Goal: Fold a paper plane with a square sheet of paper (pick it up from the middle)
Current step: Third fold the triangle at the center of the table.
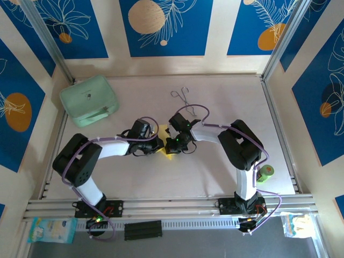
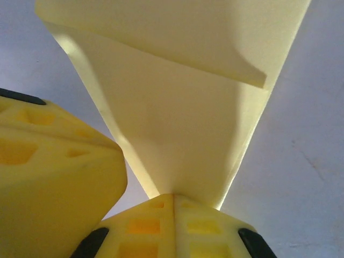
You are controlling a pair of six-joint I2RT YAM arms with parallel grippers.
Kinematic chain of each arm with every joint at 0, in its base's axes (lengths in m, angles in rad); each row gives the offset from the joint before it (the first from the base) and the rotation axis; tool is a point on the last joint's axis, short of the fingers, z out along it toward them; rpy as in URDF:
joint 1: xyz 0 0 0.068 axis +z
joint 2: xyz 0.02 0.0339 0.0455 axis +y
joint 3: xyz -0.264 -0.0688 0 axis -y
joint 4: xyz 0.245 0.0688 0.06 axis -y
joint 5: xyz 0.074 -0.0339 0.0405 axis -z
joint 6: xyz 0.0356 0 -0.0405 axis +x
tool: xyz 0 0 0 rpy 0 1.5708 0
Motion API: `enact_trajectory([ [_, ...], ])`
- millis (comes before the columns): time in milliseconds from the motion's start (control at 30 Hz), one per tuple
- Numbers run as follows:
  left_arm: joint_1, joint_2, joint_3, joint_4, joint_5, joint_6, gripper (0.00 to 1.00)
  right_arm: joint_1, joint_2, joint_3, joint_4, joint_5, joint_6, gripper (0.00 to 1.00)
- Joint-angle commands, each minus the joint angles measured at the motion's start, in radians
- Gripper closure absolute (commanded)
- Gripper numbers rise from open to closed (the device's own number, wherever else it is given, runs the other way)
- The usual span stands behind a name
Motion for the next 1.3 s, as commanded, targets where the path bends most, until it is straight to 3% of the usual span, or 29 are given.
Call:
enact_trajectory([
  [0, -0.013, 0.043, -0.013, 0.005, 0.009, 0.023, 0.91, 0.0, 0.042, 0.003, -0.062, 0.058, 0.005, 1.0],
  [333, -0.006, 0.087, -0.009, -0.033, -0.046, 0.014, 0.92, -0.002, 0.052, -0.003, -0.091, 0.084, -0.024, 1.0],
  [633, 0.022, 0.081, 0.056, -0.205, -0.128, 0.053, 0.9, -0.006, 0.07, -0.043, -0.159, 0.205, -0.094, 1.0],
  [1167, 0.251, 0.102, 0.154, -0.384, -0.089, 0.289, 0.85, -0.034, 0.063, -0.056, -0.172, 0.208, -0.102, 1.0],
  [1267, 0.258, 0.071, 0.208, -0.425, -0.071, 0.331, 0.84, -0.036, 0.053, -0.051, -0.151, 0.18, -0.082, 1.0],
])
